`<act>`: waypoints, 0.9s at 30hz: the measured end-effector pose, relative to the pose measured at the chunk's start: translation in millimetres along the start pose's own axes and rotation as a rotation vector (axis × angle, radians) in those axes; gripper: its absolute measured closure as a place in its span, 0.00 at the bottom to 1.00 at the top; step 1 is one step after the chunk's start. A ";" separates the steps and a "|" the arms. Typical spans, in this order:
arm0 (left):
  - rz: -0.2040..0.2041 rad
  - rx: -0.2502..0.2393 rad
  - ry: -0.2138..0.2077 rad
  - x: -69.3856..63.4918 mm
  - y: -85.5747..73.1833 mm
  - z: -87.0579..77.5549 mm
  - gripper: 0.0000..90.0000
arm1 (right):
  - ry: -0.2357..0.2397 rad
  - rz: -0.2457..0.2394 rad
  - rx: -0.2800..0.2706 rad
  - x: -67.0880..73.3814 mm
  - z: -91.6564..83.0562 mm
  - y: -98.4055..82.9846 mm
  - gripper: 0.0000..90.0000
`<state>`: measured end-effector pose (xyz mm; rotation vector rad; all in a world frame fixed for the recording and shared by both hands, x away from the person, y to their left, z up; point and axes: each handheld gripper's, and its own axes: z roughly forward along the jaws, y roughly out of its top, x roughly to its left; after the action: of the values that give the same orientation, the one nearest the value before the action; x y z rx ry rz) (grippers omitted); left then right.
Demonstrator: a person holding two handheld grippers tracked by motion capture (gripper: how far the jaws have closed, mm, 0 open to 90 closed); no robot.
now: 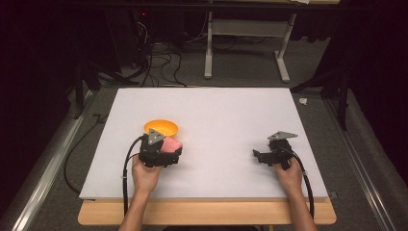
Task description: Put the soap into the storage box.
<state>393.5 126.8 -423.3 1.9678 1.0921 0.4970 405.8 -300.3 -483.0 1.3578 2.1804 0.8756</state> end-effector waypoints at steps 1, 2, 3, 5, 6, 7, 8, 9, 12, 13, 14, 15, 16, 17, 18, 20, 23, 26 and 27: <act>-0.005 -0.001 0.006 1.8 0.3 -0.6 0.15 | 0.000 0.000 0.000 0.0 0.0 0.0 0.18; -0.010 -0.004 0.009 3.2 0.5 -0.9 0.15 | 0.000 0.000 0.000 0.0 0.0 0.0 0.18; -0.015 -0.007 0.013 4.6 0.7 -1.2 0.15 | 0.000 0.000 0.000 0.0 0.0 0.0 0.18; -0.023 -0.008 0.015 7.8 0.9 -2.0 0.15 | 0.000 0.000 0.000 0.0 0.0 0.0 0.18; -0.029 -0.007 0.019 9.6 1.0 -2.2 0.15 | 0.000 -0.002 0.000 -0.1 0.0 0.0 0.18; -0.031 -0.002 0.025 11.3 1.6 -2.4 0.15 | 0.000 -0.001 0.000 -0.1 0.0 0.0 0.18; -0.034 -0.006 0.032 12.5 2.1 -2.2 0.15 | 0.000 0.000 0.000 0.0 0.0 0.0 0.18; -0.037 -0.007 0.034 13.6 2.7 -2.4 0.15 | 0.000 0.000 0.000 0.0 0.0 0.0 0.18; -0.040 -0.009 0.042 15.9 3.9 -3.0 0.15 | 0.001 -0.001 0.000 -0.1 0.0 0.0 0.18; -0.044 -0.008 0.054 17.8 4.8 -3.1 0.15 | 0.001 0.000 0.000 -0.1 0.0 0.0 0.18; -0.044 -0.008 0.054 17.8 4.8 -3.1 0.15 | 0.001 0.000 0.000 -0.1 0.0 0.0 0.18; -0.047 -0.006 0.067 20.1 5.7 -2.9 0.15 | 0.000 0.001 0.000 0.0 0.0 0.0 0.18; -0.047 -0.006 0.067 20.1 5.7 -2.9 0.15 | 0.000 0.001 0.000 0.0 0.0 0.0 0.18; -0.049 -0.007 0.070 21.3 6.1 -2.8 0.15 | 0.000 0.000 0.000 0.0 0.0 0.0 0.18; -0.050 -0.005 0.074 22.5 6.6 -3.0 0.15 | 0.000 0.000 0.000 0.0 0.0 0.0 0.18; -0.051 -0.001 0.079 24.5 7.8 -3.4 0.15 | 0.000 -0.001 0.000 -0.1 0.0 0.0 0.18; -0.069 -0.006 0.090 29.0 10.5 -2.9 0.15 | 0.000 0.000 0.000 0.0 0.0 0.0 0.18; -0.074 0.002 0.106 31.6 12.3 -2.0 0.15 | 0.000 0.000 0.000 0.0 0.0 0.0 0.18; -0.085 0.011 0.119 34.3 14.6 -0.5 0.15 | 0.000 -0.002 0.000 -0.1 0.0 0.0 0.18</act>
<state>419.5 151.4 -412.8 1.9124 1.2492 0.5695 405.9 -300.4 -483.0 1.3554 2.1812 0.8757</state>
